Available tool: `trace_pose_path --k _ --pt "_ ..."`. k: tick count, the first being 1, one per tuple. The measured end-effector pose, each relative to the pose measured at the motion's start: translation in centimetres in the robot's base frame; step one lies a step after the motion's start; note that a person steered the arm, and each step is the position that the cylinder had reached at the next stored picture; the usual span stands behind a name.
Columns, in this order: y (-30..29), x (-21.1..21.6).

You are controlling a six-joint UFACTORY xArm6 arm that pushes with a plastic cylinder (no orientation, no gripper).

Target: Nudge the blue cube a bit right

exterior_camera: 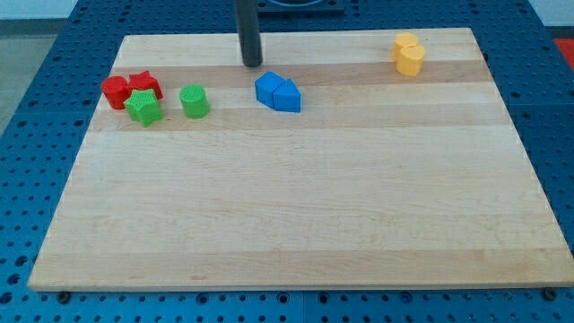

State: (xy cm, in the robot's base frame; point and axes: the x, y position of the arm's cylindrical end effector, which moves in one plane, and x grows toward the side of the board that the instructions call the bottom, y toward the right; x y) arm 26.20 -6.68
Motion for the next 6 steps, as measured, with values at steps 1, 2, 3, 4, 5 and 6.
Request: trace_pose_path --k 1,2,3,4,5,6 --pt "-0.4 -1.1" --pt "-0.4 -2.1" --pt "1.4 -2.2" --pt "2.3 -1.4" --pt "0.6 2.3" --pt "-0.6 5.7"
